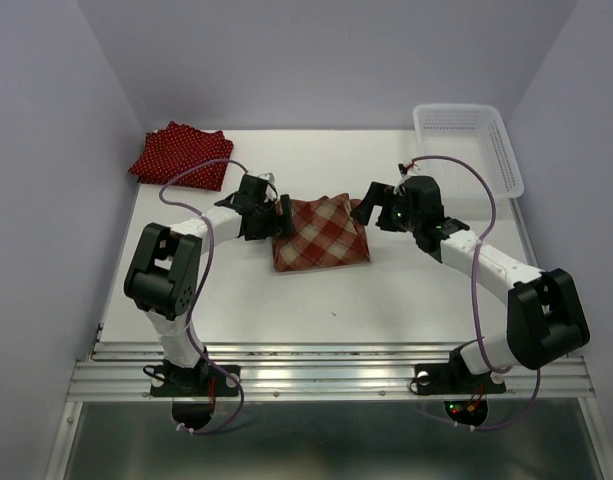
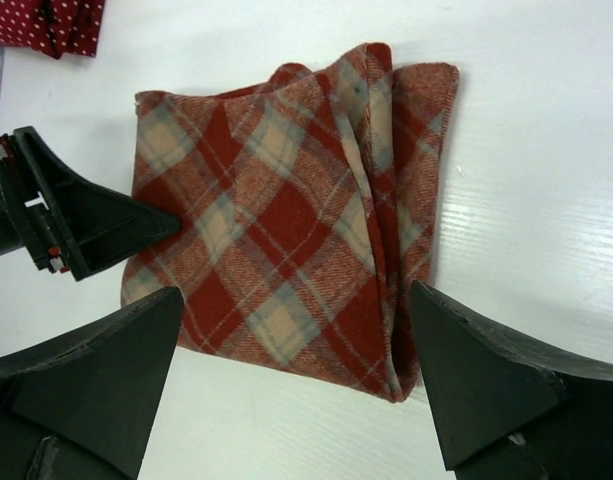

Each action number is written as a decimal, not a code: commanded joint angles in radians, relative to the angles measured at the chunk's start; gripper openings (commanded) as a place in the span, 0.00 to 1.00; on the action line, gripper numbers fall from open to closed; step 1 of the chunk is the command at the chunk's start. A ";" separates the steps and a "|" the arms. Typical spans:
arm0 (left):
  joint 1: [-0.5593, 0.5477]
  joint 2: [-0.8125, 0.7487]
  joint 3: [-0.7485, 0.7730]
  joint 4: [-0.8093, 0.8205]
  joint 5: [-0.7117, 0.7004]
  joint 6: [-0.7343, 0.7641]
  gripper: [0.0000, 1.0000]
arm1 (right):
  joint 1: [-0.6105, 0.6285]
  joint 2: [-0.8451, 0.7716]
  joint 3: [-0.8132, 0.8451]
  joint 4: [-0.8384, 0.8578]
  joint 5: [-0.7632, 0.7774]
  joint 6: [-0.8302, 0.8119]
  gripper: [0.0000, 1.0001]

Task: Fold and stack the skirts
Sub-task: Fold the skirt, then neatly place the folded skirt to the corner

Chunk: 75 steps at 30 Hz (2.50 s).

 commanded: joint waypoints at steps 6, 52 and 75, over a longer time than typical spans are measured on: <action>0.000 0.079 -0.013 0.037 0.013 -0.037 0.99 | 0.004 0.011 0.042 -0.037 0.027 -0.064 1.00; 0.238 0.192 0.867 -0.217 -0.464 0.909 0.00 | 0.004 -0.061 0.047 -0.133 0.198 -0.193 1.00; 0.401 0.243 1.016 -0.150 -0.290 1.095 0.00 | 0.004 0.003 0.104 -0.172 0.201 -0.182 1.00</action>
